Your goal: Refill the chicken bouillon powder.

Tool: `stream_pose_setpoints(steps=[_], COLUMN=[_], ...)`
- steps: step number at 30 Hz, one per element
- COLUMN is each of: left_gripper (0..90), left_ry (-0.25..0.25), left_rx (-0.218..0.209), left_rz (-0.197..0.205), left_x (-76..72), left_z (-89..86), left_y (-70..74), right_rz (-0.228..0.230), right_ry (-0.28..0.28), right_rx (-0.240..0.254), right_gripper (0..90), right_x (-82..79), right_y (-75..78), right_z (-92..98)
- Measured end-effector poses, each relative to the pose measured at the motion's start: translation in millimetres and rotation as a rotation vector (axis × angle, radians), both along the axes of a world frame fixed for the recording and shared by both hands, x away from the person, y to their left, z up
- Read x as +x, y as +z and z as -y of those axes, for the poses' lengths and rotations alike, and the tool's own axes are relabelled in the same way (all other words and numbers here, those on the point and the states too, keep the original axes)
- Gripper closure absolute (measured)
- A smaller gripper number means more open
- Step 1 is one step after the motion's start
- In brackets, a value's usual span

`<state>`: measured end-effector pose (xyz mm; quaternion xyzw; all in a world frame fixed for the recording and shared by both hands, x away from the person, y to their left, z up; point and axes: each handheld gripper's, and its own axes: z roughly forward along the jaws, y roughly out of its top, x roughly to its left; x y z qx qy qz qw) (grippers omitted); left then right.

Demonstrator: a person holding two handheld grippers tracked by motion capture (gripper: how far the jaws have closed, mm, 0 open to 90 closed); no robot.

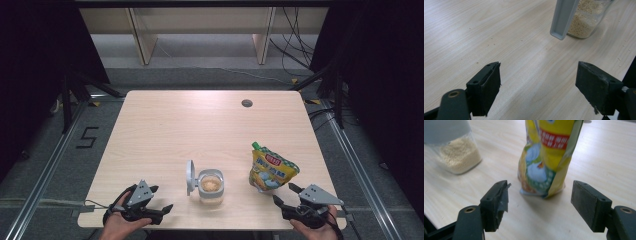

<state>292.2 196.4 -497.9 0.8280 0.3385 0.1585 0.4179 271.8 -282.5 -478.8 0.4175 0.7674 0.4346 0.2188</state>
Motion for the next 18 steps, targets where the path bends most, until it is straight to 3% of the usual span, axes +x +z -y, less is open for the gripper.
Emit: stream_pose_setpoints(steps=[1,2,3,7,9,11,12,18], left_gripper=[19.4,19.4,19.4,19.4,19.4,19.4,19.4,19.4], left_ry=[-0.006,-0.005,-0.007,-0.006,-0.011,-0.017,-0.01,-0.016], left_rx=[0.001,0.017,0.014,0.018,0.028,0.024,0.032,0.023], left_rz=[-0.002,-0.005,-0.008,-0.002,-0.001,-0.005,-0.007,-0.011], left_x=[-0.3,-0.2,-1.0,-0.7,0.0,0.1,0.1,-0.4], left_z=[-0.6,-1.9,-2.1,-1.5,-1.9,-1.6,-1.4,-0.5], left_y=[0.5,1.1,1.3,0.7,0.5,0.4,0.9,0.8], right_rz=[-0.026,0.0,-0.019,-0.048,-0.063,-0.036,-0.066,-0.06], right_ry=[-0.008,0.013,0.017,0.01,-0.006,0.011,0.0,0.033], right_rx=[0.015,0.0,0.016,-0.005,0.018,0.009,0.018,-0.004], right_gripper=[30.4,30.3,30.2,28.1,25.3,25.0,24.7,25.0], right_x=[-4.1,-2.5,-5.1,-11.8,-15.5,-15.5,-18.0,-19.8], right_y=[0.4,-0.9,-0.6,-0.4,-1.3,-2.3,-1.8,-4.5], right_z=[-0.6,1.0,0.5,0.8,-1.1,0.7,-0.8,-3.4])
